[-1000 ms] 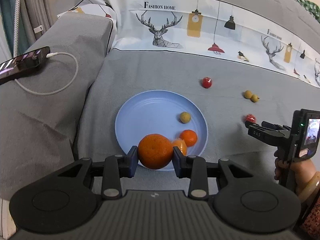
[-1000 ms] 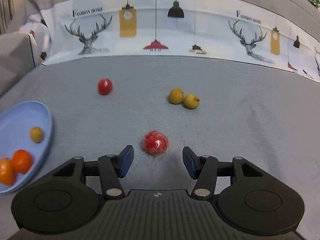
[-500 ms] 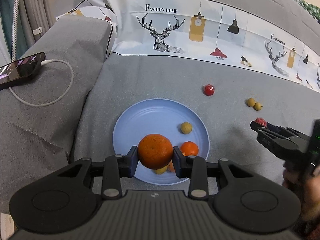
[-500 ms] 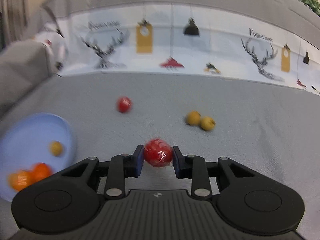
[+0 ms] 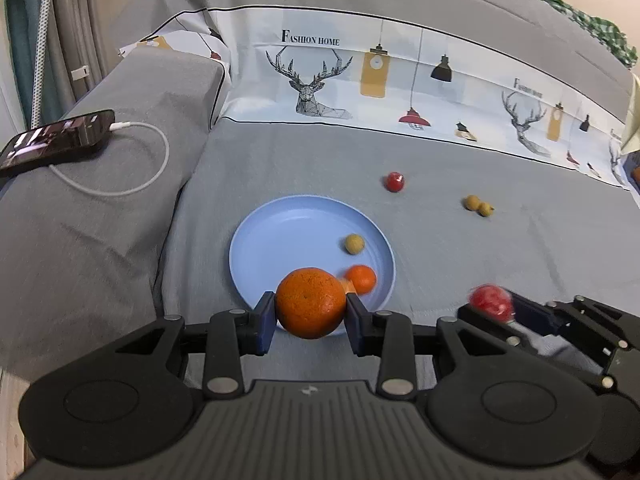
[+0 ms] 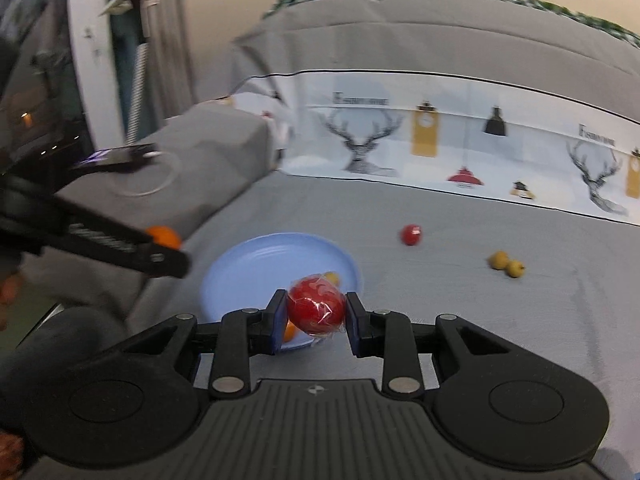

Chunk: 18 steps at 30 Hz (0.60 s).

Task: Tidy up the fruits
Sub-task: 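Carry the red apple with the right tool while the left carries the orange to the plate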

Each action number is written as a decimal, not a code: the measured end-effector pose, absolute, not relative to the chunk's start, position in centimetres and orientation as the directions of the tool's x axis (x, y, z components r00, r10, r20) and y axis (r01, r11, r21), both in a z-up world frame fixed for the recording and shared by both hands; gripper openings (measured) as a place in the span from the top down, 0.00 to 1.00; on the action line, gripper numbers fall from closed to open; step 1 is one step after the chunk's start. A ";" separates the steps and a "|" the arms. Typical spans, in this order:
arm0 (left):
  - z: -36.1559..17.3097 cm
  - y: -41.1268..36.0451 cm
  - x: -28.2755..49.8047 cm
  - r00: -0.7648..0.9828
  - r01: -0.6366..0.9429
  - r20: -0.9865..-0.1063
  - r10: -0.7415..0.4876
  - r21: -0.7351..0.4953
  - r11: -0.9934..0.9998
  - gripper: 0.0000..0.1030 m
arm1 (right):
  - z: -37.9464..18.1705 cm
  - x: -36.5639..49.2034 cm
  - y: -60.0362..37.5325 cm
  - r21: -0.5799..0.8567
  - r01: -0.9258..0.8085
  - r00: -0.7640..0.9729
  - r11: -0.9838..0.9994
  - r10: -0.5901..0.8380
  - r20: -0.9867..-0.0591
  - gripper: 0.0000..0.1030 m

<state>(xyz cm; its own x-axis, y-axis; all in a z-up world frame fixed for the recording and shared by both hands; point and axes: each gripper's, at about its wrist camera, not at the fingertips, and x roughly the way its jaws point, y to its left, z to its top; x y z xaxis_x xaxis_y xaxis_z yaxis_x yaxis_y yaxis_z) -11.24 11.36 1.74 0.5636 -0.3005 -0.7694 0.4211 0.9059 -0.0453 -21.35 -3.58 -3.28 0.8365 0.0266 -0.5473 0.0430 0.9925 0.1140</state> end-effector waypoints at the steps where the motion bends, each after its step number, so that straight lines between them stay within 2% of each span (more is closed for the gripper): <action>1: 1.9 11.7 -11.7 0.566 0.424 -0.766 -0.305 -0.047 0.904 0.61 | -3.0 -21.7 -3.0 0.109 0.033 0.837 0.993 0.032 -0.546 0.70; 18: 3.1 14.8 -14.7 0.599 0.411 -0.738 -0.311 -0.050 0.910 0.61 | -0.9 -24.9 1.4 0.055 -0.050 0.858 0.997 0.071 -0.508 0.70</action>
<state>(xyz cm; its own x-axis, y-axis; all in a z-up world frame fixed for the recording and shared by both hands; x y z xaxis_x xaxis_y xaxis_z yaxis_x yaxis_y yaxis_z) -14.73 14.81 3.06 0.5986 -0.3106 -0.7384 0.4110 0.9103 -0.0497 -24.94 1.40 -0.87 0.8582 0.0711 -0.5083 -0.0501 0.9972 0.0549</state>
